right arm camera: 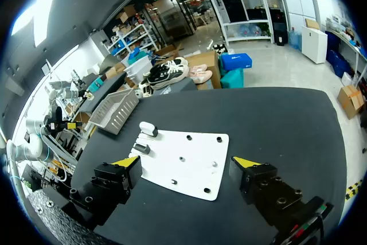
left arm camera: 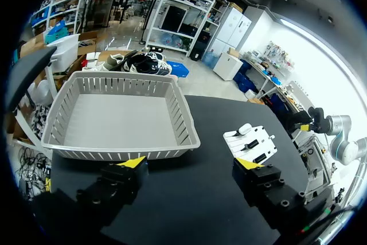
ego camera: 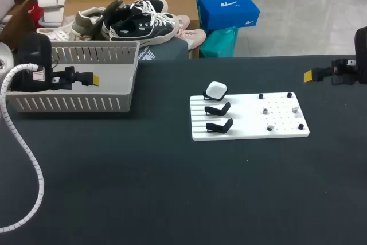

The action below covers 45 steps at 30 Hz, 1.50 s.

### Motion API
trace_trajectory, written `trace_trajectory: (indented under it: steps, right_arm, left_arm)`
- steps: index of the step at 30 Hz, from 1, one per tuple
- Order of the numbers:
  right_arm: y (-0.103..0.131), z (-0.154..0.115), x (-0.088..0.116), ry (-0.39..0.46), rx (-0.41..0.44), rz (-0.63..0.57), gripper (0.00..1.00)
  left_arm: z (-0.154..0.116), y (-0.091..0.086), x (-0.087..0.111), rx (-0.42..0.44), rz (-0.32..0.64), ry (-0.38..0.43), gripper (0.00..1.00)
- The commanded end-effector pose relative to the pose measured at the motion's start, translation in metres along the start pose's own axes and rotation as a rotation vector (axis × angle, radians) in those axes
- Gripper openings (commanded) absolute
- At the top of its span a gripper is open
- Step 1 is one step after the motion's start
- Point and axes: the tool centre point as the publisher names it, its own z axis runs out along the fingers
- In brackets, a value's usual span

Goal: Pick up each earbud case from the left stands, insert the matching earbuds, close the lid, and place the case in the box.

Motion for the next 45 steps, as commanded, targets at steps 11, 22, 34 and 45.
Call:
trace_trajectory:
  steps: [11, 22, 34, 45]
  right_arm:
    - [-0.002, 0.000, 0.000, 0.001, -0.006, -0.002, 1.00]
    - [-0.002, 0.000, 0.000, 0.001, -0.006, -0.002, 1.00]
    - [-0.002, 0.000, 0.000, 0.001, -0.006, -0.002, 1.00]
    - [-0.002, 0.000, 0.000, 0.001, -0.006, -0.002, 1.00]
  left_arm:
    - [0.000, -0.001, -0.001, -0.003, 0.000, 0.005, 1.00]
    - [0.000, -0.001, -0.001, -0.003, 0.000, 0.005, 1.00]
    - [0.000, -0.001, -0.001, -0.003, 0.000, 0.005, 1.00]
    - [0.004, 0.000, -0.018, 0.072, 0.123, 0.007, 1.00]
